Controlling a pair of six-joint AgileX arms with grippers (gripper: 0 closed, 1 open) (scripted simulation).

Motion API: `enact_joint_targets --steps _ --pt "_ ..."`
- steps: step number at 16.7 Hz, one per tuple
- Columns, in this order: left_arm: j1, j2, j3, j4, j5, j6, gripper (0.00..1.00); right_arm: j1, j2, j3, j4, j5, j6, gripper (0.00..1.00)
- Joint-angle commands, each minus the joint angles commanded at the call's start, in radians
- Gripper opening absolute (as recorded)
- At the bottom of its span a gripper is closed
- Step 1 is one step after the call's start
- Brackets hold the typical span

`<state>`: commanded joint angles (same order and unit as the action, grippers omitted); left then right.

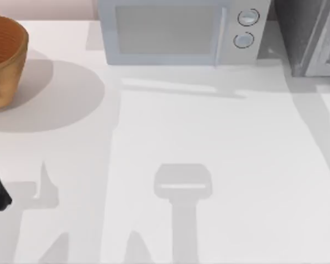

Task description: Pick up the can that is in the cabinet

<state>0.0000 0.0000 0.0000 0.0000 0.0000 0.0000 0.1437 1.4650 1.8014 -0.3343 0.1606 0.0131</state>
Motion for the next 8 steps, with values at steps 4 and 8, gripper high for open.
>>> enact_joint_targets --steps 4,8 --pt "0.0 0.0 0.0 0.0 0.0 0.0 1.0 -0.039 0.129 0.05 0.083 -0.034 0.0 1.0" --pt "0.0 0.0 0.0 0.0 0.0 0.0 1.0 -0.044 0.146 0.057 0.094 -0.038 0.0 1.0"
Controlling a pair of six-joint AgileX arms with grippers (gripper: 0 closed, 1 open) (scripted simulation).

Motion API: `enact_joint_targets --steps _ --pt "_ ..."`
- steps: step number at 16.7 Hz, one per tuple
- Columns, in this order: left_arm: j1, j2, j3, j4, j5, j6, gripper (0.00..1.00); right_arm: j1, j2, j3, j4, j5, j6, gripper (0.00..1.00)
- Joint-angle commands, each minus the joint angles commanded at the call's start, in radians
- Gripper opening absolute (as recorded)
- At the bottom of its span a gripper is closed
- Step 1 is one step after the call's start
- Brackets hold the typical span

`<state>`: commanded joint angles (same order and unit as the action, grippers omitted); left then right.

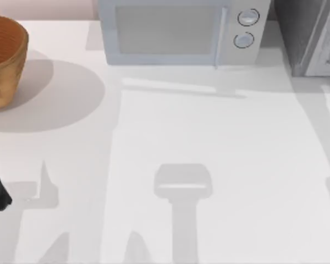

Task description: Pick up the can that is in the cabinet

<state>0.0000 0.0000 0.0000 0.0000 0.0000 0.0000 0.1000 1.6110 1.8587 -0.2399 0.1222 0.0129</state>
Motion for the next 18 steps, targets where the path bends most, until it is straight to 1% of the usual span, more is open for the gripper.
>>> enact_joint_targets --steps 4,13,18 --pt "0.0 0.0 0.0 0.0 0.0 0.0 1.0 0.001 0.025 0.03 -0.006 0.001 0.0 1.0" --pt "0.0 0.0 0.0 0.0 0.0 0.0 1.0 -0.019 0.247 0.299 -0.051 -0.015 -0.001 1.0" --pt "0.0 0.0 0.0 0.0 0.0 0.0 1.0 -0.02 0.255 0.309 -0.053 -0.016 -0.001 1.0"
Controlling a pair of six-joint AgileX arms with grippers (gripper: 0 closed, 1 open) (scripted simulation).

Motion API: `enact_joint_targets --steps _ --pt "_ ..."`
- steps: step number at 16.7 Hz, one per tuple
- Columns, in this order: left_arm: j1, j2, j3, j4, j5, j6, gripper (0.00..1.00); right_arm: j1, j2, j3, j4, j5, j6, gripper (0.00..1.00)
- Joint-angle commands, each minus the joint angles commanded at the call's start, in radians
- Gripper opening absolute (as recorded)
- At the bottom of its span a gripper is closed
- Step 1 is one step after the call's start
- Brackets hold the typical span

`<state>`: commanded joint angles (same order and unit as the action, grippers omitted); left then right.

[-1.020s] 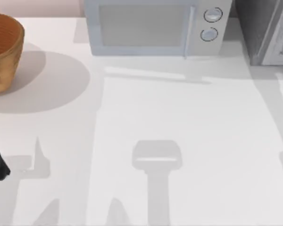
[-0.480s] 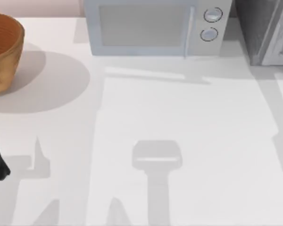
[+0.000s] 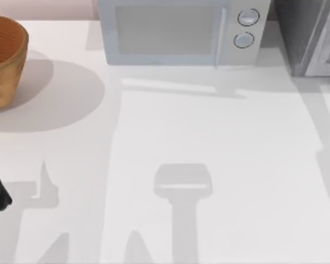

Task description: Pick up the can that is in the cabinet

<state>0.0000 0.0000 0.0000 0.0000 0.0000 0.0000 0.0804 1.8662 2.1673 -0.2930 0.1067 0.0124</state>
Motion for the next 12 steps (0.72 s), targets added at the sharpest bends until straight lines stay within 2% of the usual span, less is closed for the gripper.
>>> enact_joint_targets --steps 12 --pt "0.0 0.0 0.0 0.0 0.0 0.0 1.0 0.0 0.0 0.0 0.0 0.0 0.0 0.1"
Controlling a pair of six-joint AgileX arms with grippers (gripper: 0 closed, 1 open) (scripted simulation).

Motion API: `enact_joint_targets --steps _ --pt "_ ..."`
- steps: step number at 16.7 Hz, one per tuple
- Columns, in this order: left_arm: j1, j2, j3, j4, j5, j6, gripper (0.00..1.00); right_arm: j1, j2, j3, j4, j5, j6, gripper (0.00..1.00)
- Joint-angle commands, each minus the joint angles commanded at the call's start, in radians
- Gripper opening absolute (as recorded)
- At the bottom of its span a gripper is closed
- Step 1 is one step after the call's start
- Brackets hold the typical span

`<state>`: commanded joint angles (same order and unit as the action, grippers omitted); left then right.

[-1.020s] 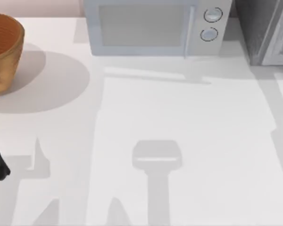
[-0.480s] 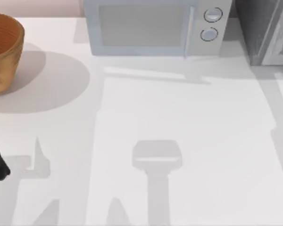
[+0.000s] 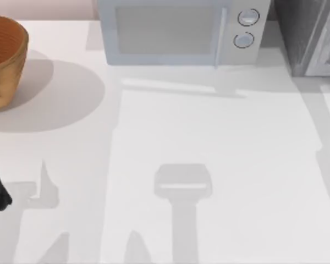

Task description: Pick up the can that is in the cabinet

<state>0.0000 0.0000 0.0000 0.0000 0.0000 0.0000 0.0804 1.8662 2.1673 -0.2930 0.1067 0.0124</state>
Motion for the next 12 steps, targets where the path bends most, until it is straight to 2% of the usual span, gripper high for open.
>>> enact_joint_targets --steps 1,2,12 --pt "0.0 0.0 0.0 0.0 0.0 0.0 1.0 0.0 0.0 0.0 0.0 0.0 0.0 0.02" --pt "0.0 0.0 0.0 0.0 0.0 0.0 1.0 0.0 0.0 0.0 0.0 0.0 0.0 0.0" --pt "0.0 0.0 0.0 0.0 0.0 0.0 1.0 0.004 -0.015 -0.007 -0.008 0.002 0.001 0.0"
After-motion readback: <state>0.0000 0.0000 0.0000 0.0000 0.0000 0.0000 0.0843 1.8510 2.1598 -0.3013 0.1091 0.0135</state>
